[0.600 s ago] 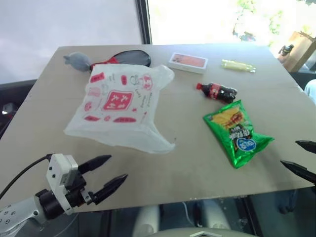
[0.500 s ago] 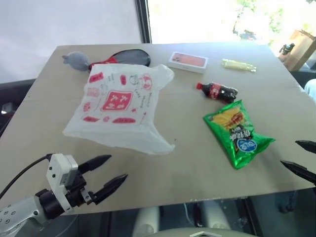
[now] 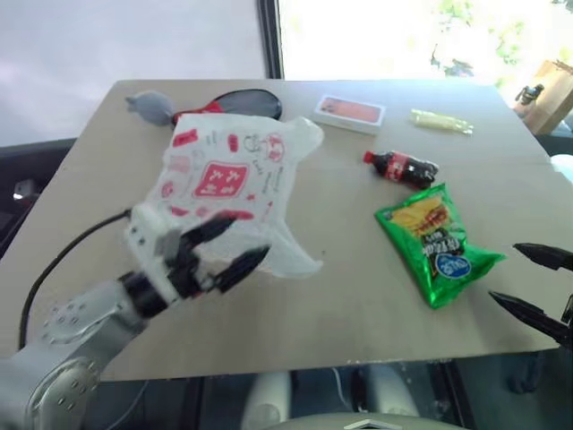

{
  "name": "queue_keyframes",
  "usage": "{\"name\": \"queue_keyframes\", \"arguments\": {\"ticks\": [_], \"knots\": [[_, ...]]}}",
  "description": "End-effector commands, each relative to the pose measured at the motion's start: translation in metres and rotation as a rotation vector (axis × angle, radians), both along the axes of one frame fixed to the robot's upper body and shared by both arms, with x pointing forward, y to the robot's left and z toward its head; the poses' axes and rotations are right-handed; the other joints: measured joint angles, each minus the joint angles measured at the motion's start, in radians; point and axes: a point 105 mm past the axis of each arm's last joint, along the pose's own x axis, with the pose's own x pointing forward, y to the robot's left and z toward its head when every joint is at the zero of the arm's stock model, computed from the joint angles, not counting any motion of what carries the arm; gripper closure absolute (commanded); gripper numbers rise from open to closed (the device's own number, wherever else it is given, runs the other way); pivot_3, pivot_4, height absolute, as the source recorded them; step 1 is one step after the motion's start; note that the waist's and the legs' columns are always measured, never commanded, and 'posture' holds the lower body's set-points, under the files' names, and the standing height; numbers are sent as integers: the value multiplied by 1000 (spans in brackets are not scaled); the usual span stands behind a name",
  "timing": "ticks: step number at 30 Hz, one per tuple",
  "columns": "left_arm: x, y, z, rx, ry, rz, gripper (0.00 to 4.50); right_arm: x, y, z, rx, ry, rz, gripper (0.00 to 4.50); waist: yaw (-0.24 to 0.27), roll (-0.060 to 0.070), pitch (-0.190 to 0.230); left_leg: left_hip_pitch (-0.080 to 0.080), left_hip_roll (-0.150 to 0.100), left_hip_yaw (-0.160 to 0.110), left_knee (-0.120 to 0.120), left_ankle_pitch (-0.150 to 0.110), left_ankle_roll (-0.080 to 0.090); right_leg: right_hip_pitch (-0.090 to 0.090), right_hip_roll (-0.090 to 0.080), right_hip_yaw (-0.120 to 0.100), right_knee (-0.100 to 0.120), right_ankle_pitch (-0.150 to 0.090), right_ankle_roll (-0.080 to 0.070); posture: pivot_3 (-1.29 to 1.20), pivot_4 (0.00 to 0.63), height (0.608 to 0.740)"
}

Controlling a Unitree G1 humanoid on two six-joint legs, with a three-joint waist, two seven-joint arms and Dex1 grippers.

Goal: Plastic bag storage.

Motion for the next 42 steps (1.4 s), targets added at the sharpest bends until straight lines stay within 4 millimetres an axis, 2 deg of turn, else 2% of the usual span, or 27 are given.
{"name": "queue_keyframes", "arguments": {"ticks": [1,5,8,11,15,18,21,24,26,27,28,29,31,33,35,42], "knots": [[18,-10,-8,132,63,56,23,-1,10,14,7,-78,33,0,-5,0,0,0,0,0,0,0,0,0,0,1,0,0,0,0,150,740],[41,-19,-10,235,91,114,23,-1,13,15,3,-94,40,0,-4,0,0,0,0,-1,0,0,0,0,3,1,0,2,4,0,150,740],[69,-27,-15,345,127,215,23,-1,15,12,-5,-85,48,0,0,-1,1,0,1,-1,0,0,0,0,4,1,1,2,4,0,150,740],[83,-31,-17,451,113,285,23,-1,17,12,2,-92,50,0,-2,-1,1,-1,0,-3,0,0,0,1,5,2,1,2,4,0,150,740],[99,-26,-31,736,53,459,23,0,21,13,6,-101,56,0,-6,-1,1,-1,-1,-2,0,0,-1,0,5,4,1,2,4,0,150,740],[105,-21,-38,795,34,516,23,-1,23,12,7,-102,54,0,-5,-1,1,0,-1,-3,-1,0,-1,0,5,3,1,2,5,0,150,740],[120,-15,-43,826,10,591,23,-1,24,10,8,-106,47,0,-3,-1,1,-1,-1,-3,-1,0,-1,0,5,3,1,2,5,0,150,740],[131,-13,-37,803,-24,635,1399,-1,28,7,15,-112,38,0,-3,-1,1,-1,-1,-3,-1,0,-1,0,5,3,1,2,5,0,150,740],[133,-11,-29,792,-53,646,2000,0,30,4,21,-111,29,0,-3,-2,2,-1,-1,-3,0,0,-1,0,5,3,1,2,5,0,150,740],[133,-10,-25,763,-63,649,2456,0,31,2,20,-108,24,0,-3,-2,2,-2,-2,-3,0,0,-1,-1,4,3,1,2,5,0,150,740],[133,-8,-17,716,-73,650,2581,1,32,-1,21,-102,18,0,-3,-2,2,-2,-2,-3,0,0,-1,-1,4,3,1,2,5,0,150,740],[131,-7,-8,652,-85,639,3040,1,32,-3,20,-96,10,0,-3,-2,1,-2,-1,-3,-1,0,-1,-1,4,3,1,2,5,0,150,740],[126,-7,4,551,-79,599,3513,4,32,-6,9,-90,-14,0,-4,-2,1,-2,-1,-3,-1,0,-1,-1,4,3,1,2,5,0,150,740],[116,-16,14,462,-78,490,4393,7,34,-9,9,-80,-26,0,-4,-2,1,-2,-1,-3,-1,0,-1,-1,4,3,1,2,5,0,150,740],[106,-20,25,420,-115,410,4393,10,35,-11,14,-64,-39,0,-4,-2,1,-1,-1,-3,-1,0,-1,-1,4,3,2,2,5,0,150,740],[81,-28,40,357,-108,154,4393,28,43,-15,34,-62,-56,0,-5,-1,1,-1,-1,-3,0,0,-1,-1,4,3,3,2,5,0,150,740]]}}
